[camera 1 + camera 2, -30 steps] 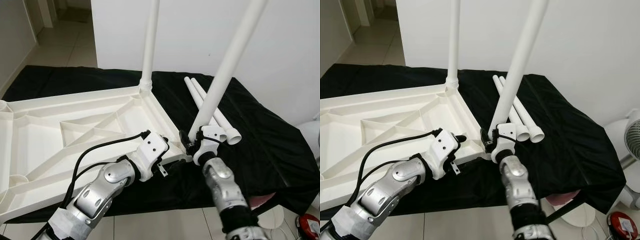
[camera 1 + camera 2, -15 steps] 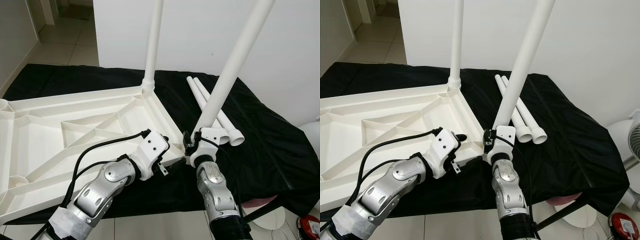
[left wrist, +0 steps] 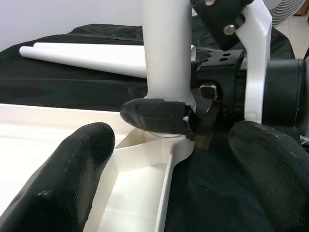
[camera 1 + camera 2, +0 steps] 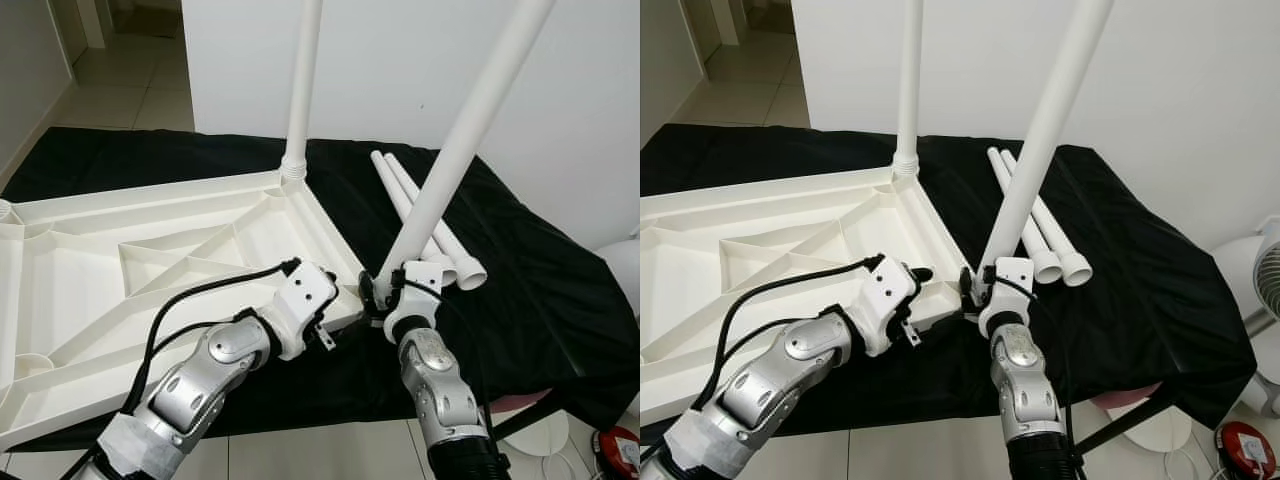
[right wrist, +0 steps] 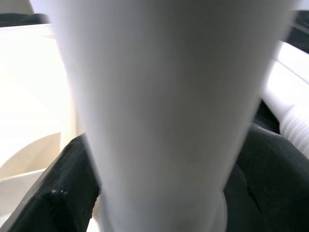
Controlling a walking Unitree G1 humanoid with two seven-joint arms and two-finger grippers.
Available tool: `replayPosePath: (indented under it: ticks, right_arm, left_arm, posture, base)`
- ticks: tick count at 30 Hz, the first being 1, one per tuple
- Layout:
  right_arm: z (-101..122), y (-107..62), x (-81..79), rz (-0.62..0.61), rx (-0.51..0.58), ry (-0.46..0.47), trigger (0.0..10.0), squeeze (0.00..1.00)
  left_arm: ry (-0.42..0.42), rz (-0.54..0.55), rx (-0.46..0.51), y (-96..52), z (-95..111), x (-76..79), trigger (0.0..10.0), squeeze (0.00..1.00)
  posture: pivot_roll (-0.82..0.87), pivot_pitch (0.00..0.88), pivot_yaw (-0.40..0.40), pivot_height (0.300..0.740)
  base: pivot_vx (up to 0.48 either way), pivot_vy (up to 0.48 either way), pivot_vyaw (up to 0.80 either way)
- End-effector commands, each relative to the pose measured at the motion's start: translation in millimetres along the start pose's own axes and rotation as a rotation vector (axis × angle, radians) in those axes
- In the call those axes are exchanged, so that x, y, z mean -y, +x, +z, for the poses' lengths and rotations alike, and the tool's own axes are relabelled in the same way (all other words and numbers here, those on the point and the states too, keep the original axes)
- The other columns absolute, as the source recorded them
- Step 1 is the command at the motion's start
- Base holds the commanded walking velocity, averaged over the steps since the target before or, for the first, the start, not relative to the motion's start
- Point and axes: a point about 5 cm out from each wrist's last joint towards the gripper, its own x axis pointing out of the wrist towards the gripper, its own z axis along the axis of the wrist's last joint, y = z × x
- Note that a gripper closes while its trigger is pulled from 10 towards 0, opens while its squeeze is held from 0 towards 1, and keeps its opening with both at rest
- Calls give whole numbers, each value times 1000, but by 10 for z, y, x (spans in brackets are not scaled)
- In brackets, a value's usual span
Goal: Building children table
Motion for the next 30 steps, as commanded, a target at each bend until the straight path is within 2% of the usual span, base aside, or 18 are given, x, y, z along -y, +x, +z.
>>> replayPosePath:
  ticks: [1, 3, 4, 5, 10, 11, 13, 14, 20, 22, 23, 24, 26, 27, 28, 30]
  right_arm:
    - [-6, 4, 51, 50, 10, -7, 10000, 298]
    - [5, 11, 65, 86, 18, -19, 10000, 298]
    - [27, 26, 82, 150, 32, -36, 10000, 0]
    - [43, 33, 93, 190, 39, -46, 10000, 0]
    - [65, 49, 105, 226, 49, -53, 10000, 0]
    - [101, 101, 107, 344, 66, -89, 10000, 0]
    - [101, 101, 107, 344, 66, -89, 10000, 0]
    - [123, 133, 102, 411, 78, -108, 10000, 0]
    - [133, 190, 80, 482, 82, -119, 10000, 0]
    - [123, 207, 73, 504, 75, -130, 9647, 0]
    - [111, 219, 72, 523, 72, -142, 8471, 0]
    - [88, 227, 74, 539, 60, -150, 2980, 0]
    - [88, 227, 74, 539, 60, -150, 2980, 0]
    - [68, 230, 76, 550, 51, -155, 2510, 0]
    - [41, 220, 79, 566, 38, -152, 0, 0]
    - [16, 213, 84, 583, 27, -147, 0, 0]
  left_arm:
    - [6, -90, -8, 4, -1, 36, 10000, 0]
    - [6, -90, -8, 3, 0, 35, 10000, 0]
    - [5, -90, -7, 2, 1, 37, 10000, 0]
    - [4, -90, -7, 1, 2, 38, 10000, 0]
    - [4, -89, -6, 3, 4, 34, 10000, 0]
    - [2, -88, -4, 11, 14, 29, 10000, 0]
    - [2, -88, -4, 11, 14, 29, 10000, 0]
    - [3, -87, -3, 15, 19, 25, 10000, 0]
    - [2, -85, -2, 12, 26, 19, 10000, 0]
    - [3, -85, -2, 11, 27, 19, 10000, 0]
    - [4, -85, -3, 11, 27, 19, 10000, 0]
    - [5, -85, -3, 10, 28, 19, 10000, 0]
    - [5, -85, -3, 10, 28, 19, 10000, 0]
    - [5, -84, -3, 8, 29, 18, 10000, 0]
    - [5, -83, -4, 4, 30, 16, 10000, 0]
    - [5, -81, -5, 0, 30, 14, 10000, 0]
  posture:
    - [5, 0, -117, 740]
    - [4, 0, -115, 740]
    - [5, 0, -116, 740]
    - [5, 0, -116, 740]
    - [1, 0, -111, 740]
    - [0, 0, -106, 740]
    - [0, 0, -106, 740]
    - [1, 0, -105, 740]
    - [4, 0, -103, 740]
    - [5, 0, -102, 740]
    - [5, 0, -102, 740]
    - [10, 0, -103, 740]
    - [10, 0, -103, 740]
    - [10, 0, -103, 740]
    - [17, 0, -105, 740]
    - [17, 0, -105, 740]
  base:
    - [0, 0, 0]
    - [0, 0, 0]
    - [0, 0, 0]
    - [0, 0, 0]
    - [0, 0, 0]
    - [0, 0, 0]
    - [0, 0, 0]
    - [0, 0, 0]
    - [0, 0, 0]
    - [0, 0, 0]
    - [0, 0, 0]
    - [0, 0, 0]
    - [0, 0, 0]
    - [0, 0, 0]
    - [0, 0, 0]
    - [0, 0, 0]
